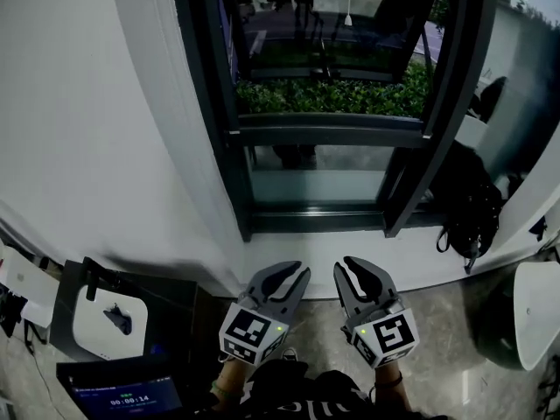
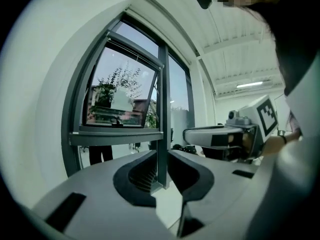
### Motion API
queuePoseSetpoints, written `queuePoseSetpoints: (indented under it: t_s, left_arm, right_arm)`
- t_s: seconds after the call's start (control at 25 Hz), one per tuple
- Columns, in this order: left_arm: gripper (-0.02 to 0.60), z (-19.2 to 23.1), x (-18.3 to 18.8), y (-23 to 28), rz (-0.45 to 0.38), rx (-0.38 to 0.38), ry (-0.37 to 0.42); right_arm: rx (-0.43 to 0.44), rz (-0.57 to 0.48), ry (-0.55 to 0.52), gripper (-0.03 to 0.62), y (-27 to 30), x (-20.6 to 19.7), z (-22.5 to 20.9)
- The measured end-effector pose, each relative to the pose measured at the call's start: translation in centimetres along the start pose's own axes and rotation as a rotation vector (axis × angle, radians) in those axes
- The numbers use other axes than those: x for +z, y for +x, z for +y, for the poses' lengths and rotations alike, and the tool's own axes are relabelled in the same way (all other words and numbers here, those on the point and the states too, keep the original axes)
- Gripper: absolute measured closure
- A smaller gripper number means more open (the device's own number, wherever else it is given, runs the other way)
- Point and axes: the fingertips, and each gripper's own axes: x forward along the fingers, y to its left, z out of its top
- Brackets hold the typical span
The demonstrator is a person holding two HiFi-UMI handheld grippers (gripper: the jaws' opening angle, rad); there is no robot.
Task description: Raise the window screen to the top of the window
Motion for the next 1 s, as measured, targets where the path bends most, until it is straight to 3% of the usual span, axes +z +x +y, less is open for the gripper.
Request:
queuePoseSetpoints:
  t_s: [0.12, 0.36, 0.64, 1.0]
  left_arm:
    - [0.52, -1.4, -0.6, -1.1, 0.002, 0.01, -0.027]
    - [0.52, -10.8, -1.7, -3.8, -0.025, 0.036, -0.074]
    - [0.52, -19.5, -3.6, -6.2, 0.022, 0.074, -0.102]
    - [0.52, -24.0, -6.2, -9.7, 0.07, 0.122, -0.11]
  right_arm:
    - [0.009, 0.002, -0.012, 0.525, -1.4, -0.9, 0.7]
    - [0.041, 0.025, 0.015, 0.525, -11.1, -4.0, 2.4]
    - [0.035, 0.068, 0.031, 0.551, -19.0, -6.8, 3.7]
    - [0.072, 0.077, 0.04, 0.563, -23.1, -8.7, 6.3]
